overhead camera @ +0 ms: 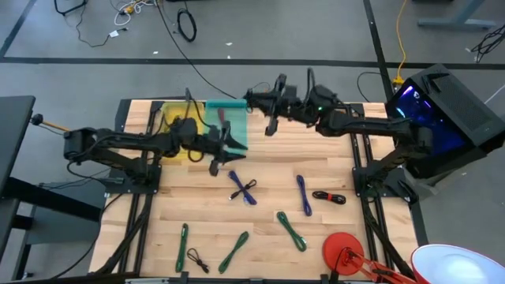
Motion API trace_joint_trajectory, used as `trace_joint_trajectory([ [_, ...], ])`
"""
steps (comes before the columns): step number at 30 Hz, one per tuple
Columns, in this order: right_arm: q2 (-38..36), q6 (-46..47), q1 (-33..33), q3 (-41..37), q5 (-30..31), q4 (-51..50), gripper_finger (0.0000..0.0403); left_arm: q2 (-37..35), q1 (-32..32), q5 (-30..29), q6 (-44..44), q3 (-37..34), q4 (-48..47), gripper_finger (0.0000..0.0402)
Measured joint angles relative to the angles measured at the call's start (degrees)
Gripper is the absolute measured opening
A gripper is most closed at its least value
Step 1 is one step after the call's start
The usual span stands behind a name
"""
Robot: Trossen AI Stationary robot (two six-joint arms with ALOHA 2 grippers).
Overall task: Pick & Place USB Port
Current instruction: Put the black charger cable into the yellow bin
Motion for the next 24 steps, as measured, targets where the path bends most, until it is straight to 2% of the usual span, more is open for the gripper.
trace_joint_trajectory([
  [4,1.01,1.38,-0.23,-0.75,-4.36,-3.43,0.0001,0.31,0.09,-2.37,0.21,0.04,-0.55,0.0143],
  [9,0.61,1.36,-0.37,-0.78,-2.61,-4.12,0.0001,-0.20,0.54,-2.89,0.73,0.22,0.69,0.0146],
  [15,0.49,1.80,0.18,-0.76,-5.71,-4.72,0.0001,0.01,2.62,-5.61,2.15,0.27,-3.48,0.0147],
  [21,0.69,1.58,1.01,-0.93,-5.73,-7.41,0.0001,0.01,6.29,-5.44,2.29,0.29,-3.61,0.0147],
  [24,0.71,1.25,1.36,-0.93,-5.77,-9.03,0.0000,-0.12,7.31,-2.80,1.69,0.30,-1.90,0.0147],
])
